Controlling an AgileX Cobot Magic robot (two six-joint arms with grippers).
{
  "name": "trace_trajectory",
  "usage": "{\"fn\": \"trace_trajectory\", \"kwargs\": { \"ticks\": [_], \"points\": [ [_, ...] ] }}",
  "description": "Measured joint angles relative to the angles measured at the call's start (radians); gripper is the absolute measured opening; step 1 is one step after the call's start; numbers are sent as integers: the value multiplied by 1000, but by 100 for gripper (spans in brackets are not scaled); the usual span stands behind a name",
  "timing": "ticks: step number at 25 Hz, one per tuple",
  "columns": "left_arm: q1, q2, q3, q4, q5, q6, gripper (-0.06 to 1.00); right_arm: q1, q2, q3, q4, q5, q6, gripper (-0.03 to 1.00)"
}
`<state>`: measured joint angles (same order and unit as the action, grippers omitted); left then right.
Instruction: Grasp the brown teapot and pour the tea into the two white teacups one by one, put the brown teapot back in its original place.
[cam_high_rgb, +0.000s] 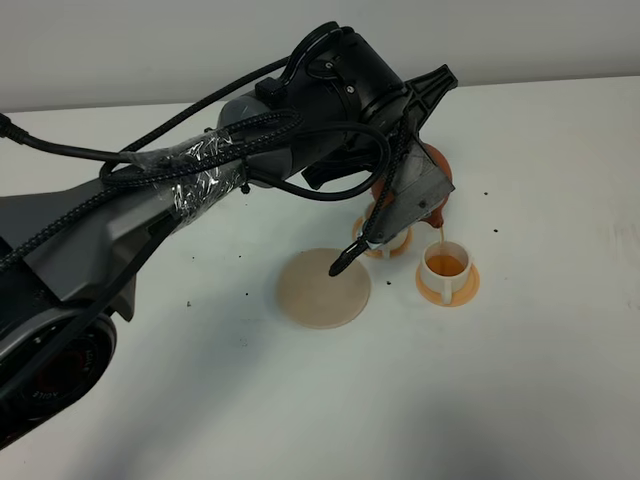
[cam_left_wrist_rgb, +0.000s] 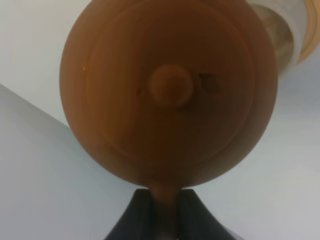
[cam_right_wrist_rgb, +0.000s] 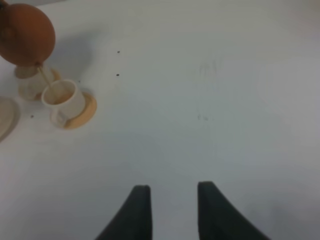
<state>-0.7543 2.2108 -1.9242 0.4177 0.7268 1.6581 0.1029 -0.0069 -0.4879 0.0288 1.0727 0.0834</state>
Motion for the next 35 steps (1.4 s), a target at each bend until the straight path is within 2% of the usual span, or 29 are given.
{"fn": "trace_trajectory", "kwargs": {
  "ticks": [35],
  "points": [
    [0, 0, 0, 0, -76, 109, 13, 0, 0, 0, 0, 0, 0, 24]
  ]
}}
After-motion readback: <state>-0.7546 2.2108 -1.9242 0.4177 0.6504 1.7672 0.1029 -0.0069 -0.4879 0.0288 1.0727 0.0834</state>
